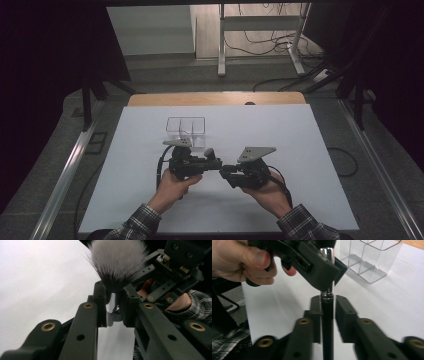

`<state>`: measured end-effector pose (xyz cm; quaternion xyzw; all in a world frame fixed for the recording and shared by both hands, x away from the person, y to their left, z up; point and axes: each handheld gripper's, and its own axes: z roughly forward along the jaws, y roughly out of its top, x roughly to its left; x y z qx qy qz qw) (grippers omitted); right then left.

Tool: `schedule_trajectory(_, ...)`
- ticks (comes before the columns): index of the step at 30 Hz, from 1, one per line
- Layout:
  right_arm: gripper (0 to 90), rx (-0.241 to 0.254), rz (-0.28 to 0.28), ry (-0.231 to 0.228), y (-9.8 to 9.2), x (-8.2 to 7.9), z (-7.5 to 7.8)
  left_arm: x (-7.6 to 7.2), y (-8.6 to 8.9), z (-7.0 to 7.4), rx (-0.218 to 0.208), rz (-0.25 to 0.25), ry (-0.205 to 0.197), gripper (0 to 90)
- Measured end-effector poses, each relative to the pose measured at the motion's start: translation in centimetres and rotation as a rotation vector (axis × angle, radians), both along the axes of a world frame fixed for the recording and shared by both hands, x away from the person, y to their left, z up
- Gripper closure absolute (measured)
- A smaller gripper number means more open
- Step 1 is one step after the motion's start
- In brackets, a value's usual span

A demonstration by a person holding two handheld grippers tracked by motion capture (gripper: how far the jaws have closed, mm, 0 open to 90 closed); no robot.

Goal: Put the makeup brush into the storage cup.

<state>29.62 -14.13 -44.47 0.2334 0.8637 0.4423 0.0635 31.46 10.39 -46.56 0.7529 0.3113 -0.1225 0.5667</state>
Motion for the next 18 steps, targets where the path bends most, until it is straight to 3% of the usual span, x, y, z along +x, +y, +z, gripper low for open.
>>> schedule_trajectory(3, 62.9, -0.014, -0.002, -0.008, -0.04, 0.03, -0.12, -0.06, 0.00, 0.10, 0.011, 0.004, -0.009, 77.2)
schedule_trajectory(7, 51.7, -0.040, 0.000, -0.012, -0.12, 0.12, -0.29, -0.08, 0.09, 0.14, 0.022, 0.004, -0.023, 77.1)
schedule_trajectory(13, 44.2, -0.068, -0.005, 0.003, -0.32, 0.29, -0.65, -0.13, 0.28, 0.19, 0.036, 0.018, -0.036, 77.1)
schedule_trajectory(18, 39.9, -0.089, -0.012, 0.019, -0.78, 0.47, -0.93, -0.30, 0.54, 0.51, 0.069, 0.036, -0.072, 77.1)
